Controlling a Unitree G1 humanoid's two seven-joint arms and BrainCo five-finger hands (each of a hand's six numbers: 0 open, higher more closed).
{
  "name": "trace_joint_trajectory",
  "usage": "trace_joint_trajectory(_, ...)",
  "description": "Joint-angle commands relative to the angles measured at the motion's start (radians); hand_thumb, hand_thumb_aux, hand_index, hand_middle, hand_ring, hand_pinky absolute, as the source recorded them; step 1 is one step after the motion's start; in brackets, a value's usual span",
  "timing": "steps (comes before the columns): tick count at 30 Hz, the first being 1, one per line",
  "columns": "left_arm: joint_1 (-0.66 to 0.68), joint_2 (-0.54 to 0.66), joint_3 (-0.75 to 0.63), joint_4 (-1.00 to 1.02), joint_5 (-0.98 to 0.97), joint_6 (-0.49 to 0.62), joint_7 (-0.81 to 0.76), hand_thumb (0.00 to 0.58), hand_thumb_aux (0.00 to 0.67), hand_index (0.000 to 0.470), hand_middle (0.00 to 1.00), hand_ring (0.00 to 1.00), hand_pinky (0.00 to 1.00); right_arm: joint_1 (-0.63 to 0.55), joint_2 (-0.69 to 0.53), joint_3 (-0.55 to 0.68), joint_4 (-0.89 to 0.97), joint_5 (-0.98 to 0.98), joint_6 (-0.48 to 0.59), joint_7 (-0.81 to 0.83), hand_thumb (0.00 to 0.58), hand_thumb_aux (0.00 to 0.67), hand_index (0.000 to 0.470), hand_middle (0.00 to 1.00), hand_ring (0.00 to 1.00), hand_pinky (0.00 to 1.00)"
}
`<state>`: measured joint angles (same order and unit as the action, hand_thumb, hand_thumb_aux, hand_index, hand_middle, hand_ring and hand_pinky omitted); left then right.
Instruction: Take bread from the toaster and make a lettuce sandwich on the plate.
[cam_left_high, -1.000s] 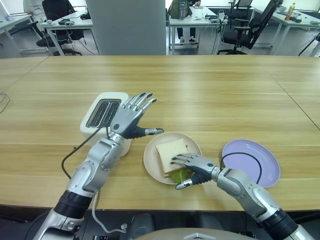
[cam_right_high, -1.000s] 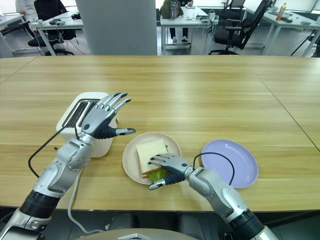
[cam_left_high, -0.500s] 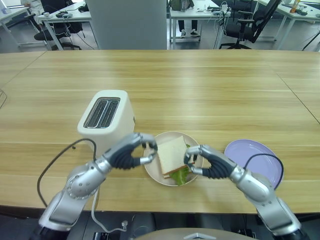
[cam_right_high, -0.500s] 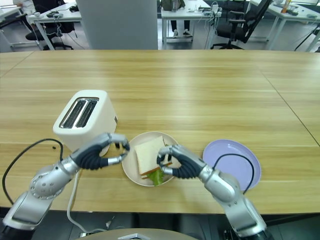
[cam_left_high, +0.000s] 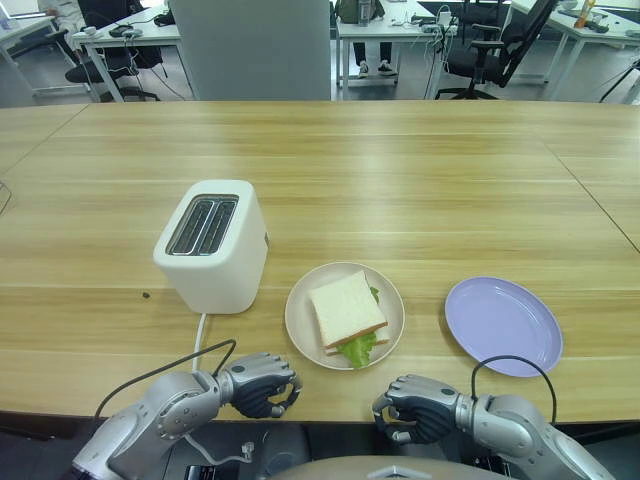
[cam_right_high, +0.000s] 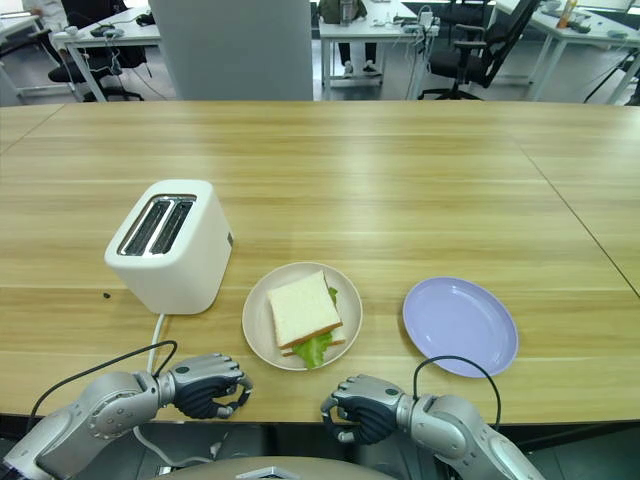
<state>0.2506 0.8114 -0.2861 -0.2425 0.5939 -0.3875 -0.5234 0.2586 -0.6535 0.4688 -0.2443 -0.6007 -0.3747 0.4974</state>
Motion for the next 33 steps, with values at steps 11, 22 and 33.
trace_joint_trajectory(11, -0.194, -0.103, -0.140, 0.241, 0.180, 0.037, -0.003, 0.580, 0.670, 0.460, 1.00, 1.00, 1.00, -0.241, 0.141, 0.056, 0.338, -0.162, 0.019, -0.150, 0.580, 0.670, 0.460, 1.00, 1.00, 1.00)
trace_joint_trajectory(22, -0.597, -0.313, -0.243, 0.699, 0.310, 0.053, 0.252, 0.580, 0.670, 0.460, 1.00, 1.00, 1.00, -0.545, 0.245, 0.084, 0.740, -0.248, 0.020, -0.418, 0.580, 0.670, 0.460, 1.00, 1.00, 1.00)
trace_joint_trajectory(33, -0.824, -0.402, -0.363, 1.065, 0.401, 0.061, 0.522, 0.580, 0.670, 0.460, 1.00, 1.00, 1.00, -0.766, 0.314, 0.145, 1.100, -0.268, -0.033, -0.632, 0.580, 0.670, 0.460, 1.00, 1.00, 1.00)
